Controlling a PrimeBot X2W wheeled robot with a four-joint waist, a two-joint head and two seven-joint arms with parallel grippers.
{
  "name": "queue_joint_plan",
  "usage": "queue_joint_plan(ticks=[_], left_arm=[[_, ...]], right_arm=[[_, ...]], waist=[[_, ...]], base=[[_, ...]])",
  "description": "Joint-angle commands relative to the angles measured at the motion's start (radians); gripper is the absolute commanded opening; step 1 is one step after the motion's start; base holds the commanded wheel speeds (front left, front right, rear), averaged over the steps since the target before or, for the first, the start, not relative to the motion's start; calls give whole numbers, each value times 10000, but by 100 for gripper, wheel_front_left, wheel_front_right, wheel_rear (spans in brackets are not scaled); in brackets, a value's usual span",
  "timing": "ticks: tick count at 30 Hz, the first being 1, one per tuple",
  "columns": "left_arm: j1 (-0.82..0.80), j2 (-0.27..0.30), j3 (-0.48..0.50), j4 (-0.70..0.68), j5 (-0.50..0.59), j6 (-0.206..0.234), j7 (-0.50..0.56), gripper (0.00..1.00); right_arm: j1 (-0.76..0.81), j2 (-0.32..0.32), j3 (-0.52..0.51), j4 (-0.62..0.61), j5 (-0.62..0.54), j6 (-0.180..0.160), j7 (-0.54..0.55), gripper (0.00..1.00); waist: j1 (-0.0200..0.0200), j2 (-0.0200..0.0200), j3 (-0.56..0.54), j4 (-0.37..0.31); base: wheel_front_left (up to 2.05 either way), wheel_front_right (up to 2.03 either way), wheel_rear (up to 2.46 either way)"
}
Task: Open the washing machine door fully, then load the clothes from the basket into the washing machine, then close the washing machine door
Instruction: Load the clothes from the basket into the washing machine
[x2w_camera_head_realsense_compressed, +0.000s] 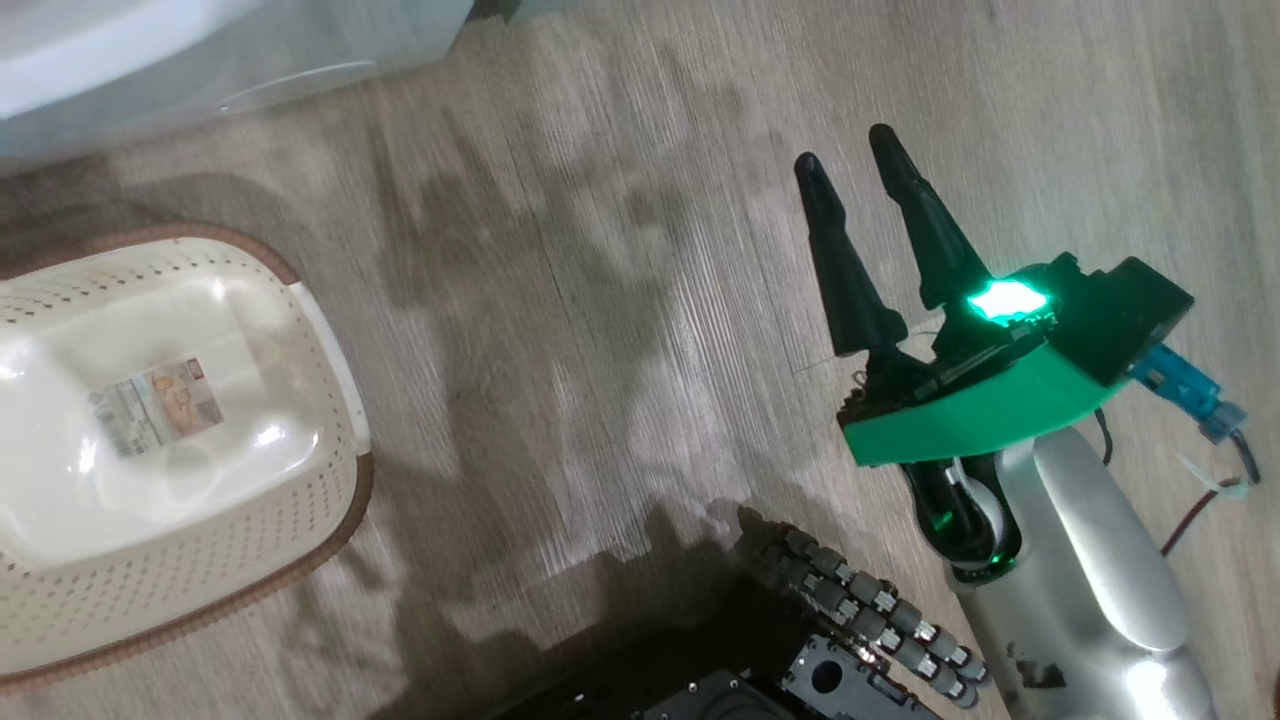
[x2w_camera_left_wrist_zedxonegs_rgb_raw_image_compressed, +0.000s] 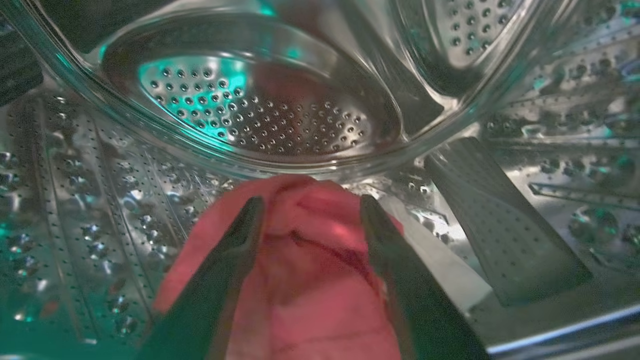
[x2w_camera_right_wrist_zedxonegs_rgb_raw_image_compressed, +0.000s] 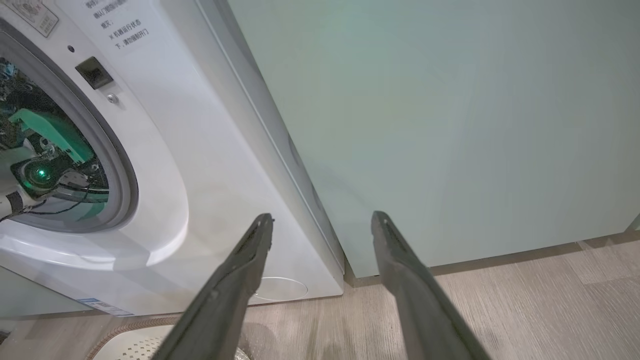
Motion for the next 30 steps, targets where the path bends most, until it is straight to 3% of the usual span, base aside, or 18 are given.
queue_joint_plan(ticks=[1,12,24,30], left_arm=[[194,320,70,-377,13,96,-65,100],[2605,-174,26,-2360,-266,554,-300,100],[6329,-432,139,-7085,-617,1629,7,100],[8505,-490,232,-9515,-598,2429,126,100]], right_arm=[[189,1,84,-236,-54,0,-93,100],[458,1,-296,-91,-206,0,-93,100],[595,1,-825,74,-710,0,-93,100],[597,1,-1159,224,-1082,0,-94,100]], waist=[[0,0,-86,46],[0,0,-926,462],[0,0,-1752,1317],[0,0,-2205,1774]], base=[[0,0,0],[0,0,0],[0,0,0],[0,0,0]])
